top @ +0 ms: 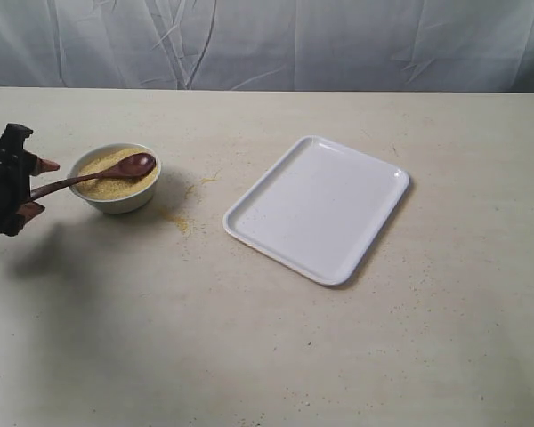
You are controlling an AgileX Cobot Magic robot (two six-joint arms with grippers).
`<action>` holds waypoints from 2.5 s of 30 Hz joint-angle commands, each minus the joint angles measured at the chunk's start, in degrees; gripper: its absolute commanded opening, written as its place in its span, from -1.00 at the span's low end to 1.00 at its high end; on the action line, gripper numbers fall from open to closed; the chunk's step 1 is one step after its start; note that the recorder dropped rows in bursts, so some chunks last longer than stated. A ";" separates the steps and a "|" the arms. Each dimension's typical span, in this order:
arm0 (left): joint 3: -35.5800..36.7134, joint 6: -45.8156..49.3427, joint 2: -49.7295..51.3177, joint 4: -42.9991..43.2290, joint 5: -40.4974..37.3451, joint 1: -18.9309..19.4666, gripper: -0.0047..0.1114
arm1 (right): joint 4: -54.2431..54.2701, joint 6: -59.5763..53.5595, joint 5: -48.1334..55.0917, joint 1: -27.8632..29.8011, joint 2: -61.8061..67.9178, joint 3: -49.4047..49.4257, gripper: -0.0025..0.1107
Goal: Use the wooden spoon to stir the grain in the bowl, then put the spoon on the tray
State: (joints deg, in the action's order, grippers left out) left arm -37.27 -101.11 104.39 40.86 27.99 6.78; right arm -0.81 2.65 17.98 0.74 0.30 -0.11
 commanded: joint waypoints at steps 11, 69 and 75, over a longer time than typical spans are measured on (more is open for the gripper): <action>0.09 3.14 -0.58 -8.82 -0.97 -0.62 0.13 | 0.05 -0.07 -0.54 -0.16 -0.30 0.11 -0.96; 0.68 4.91 11.62 -9.92 28.77 4.00 -0.21 | 0.05 -0.07 -0.54 -0.16 -0.30 0.11 -0.96; 0.68 4.67 11.62 -10.66 28.90 4.00 -0.87 | 0.10 -0.07 -0.54 -0.16 -0.30 0.11 -0.96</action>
State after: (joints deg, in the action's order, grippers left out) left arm -36.40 -96.87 116.00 30.65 57.05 11.14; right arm -0.81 2.65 17.98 0.74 0.30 -0.11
